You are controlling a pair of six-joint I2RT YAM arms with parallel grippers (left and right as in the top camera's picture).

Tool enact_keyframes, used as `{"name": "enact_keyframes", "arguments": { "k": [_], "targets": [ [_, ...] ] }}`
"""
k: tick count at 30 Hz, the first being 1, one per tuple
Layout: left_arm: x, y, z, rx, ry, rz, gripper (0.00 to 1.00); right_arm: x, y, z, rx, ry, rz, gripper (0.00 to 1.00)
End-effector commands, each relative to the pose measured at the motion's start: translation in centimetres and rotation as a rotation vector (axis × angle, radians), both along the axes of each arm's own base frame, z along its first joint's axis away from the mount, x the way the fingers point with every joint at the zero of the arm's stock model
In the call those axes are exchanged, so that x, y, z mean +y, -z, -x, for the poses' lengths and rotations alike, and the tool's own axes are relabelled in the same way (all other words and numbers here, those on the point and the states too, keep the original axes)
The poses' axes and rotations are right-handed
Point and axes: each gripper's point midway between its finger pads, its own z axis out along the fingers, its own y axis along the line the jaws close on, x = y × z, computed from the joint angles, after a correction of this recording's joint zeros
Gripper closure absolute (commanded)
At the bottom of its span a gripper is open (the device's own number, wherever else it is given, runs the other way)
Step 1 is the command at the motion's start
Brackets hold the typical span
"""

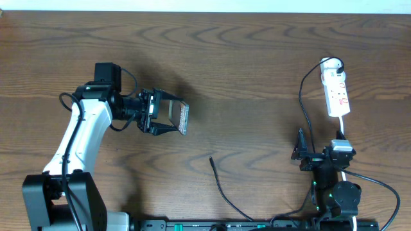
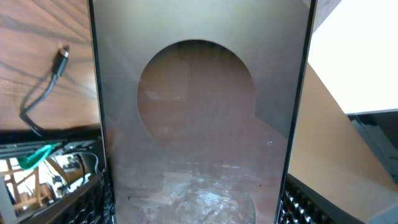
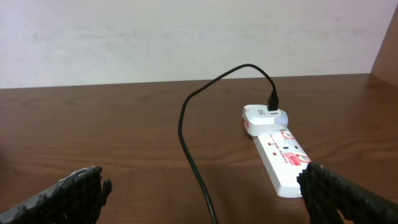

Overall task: Plug charger to phone and switch on socket
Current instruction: 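Lift the phone box with the left gripper and tilt it upright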

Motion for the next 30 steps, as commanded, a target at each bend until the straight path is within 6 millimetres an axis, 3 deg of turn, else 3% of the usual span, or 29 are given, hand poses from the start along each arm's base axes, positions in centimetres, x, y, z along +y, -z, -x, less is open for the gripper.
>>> {"name": "enact_keyframes", "arguments": {
  "k": [1, 30],
  "targets": [
    [-0.58, -3.06, -0.31, -0.025, -0.001, 0.095, 0.92, -0.28, 0.03, 0.02, 0.000, 0.013, 0.013, 0.01],
    [-0.57, -3.04, -0.33, 0.051, -0.037, 0.104, 0.93, -0.28, 0.03, 0.02, 0.000, 0.013, 0.013, 0.01]
  ]
}}
